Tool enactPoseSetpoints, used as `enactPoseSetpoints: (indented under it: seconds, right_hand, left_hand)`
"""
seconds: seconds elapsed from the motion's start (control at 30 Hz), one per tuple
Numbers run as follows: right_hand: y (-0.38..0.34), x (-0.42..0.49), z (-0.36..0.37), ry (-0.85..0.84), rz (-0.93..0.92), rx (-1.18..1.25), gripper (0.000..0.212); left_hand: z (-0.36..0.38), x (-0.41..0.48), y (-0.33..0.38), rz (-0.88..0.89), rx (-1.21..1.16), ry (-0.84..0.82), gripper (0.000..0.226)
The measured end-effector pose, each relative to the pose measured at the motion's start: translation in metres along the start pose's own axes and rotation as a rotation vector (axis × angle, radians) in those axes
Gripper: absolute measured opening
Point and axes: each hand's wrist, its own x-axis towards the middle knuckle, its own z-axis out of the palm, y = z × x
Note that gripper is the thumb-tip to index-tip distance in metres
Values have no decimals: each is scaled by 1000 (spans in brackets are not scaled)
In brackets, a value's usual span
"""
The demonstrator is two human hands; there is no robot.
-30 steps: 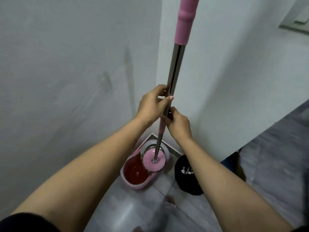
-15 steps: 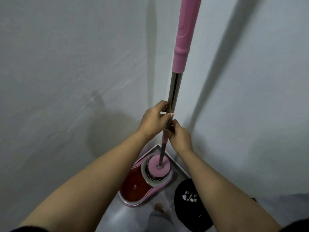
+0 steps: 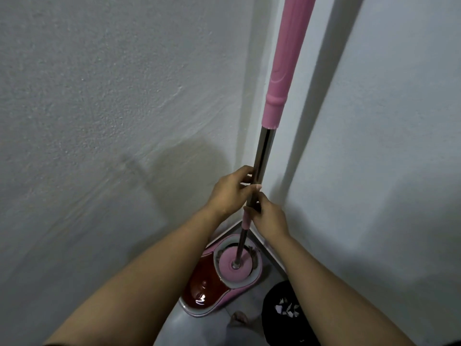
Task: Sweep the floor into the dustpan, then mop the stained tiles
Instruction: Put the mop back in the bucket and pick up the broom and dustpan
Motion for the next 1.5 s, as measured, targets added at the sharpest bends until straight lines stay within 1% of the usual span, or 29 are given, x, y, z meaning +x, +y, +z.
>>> enactPoseSetpoints:
  seconds: [0.17,0.3,0.43,0.57,0.7,0.83,1.0,1.13,1.2,1.3,1.33,1.4,1.5]
  right_hand:
    - [0,17,1,-1,18,40,19]
    - [3,29,4,-21,31,34,22]
    - [8,34,11,-78,40,7,27]
    - [8,39,22,-76,66,-2,25]
    - [9,51,32,-54,107,32,23]
    - [23,60,32,-60,119,44,26]
    - [31,67,34,-74,108,32,28]
    - [34,63,35,-79,136,32,27]
    - [34,56,33,-98,163,30,36]
    - [39,27,26,-89,191,-12,60]
    - [42,12,22,-73,190,-39,63]
    - [52,-22,15,-36,160,-142,62]
    - [66,-80,4,-54,159,-316,63]
  left_hand:
    - [2,18,-3,-18,-12,39,36]
    - [5,28,-10,-38,-9,42,35]
    - [10,30,-22,-77,9,19,33]
    - [11,36,-32,-134,-46,32,28]
    - [13,48,-38,-161,-37,12,33]
    - [23,62,-40,-185,-28,-40,38]
    - [29,66,-48,-181,-11,-41,39]
    - [33,64,-49,-188,35,-25,41]
    - [37,59,-49,-199,75,-11,44]
    - [46,41,-50,-260,117,-36,63]
    - [49,31,-51,-284,157,-56,69]
    - [56,4,-53,-302,253,-93,75]
    - [67,-51,-57,-229,399,-131,75]
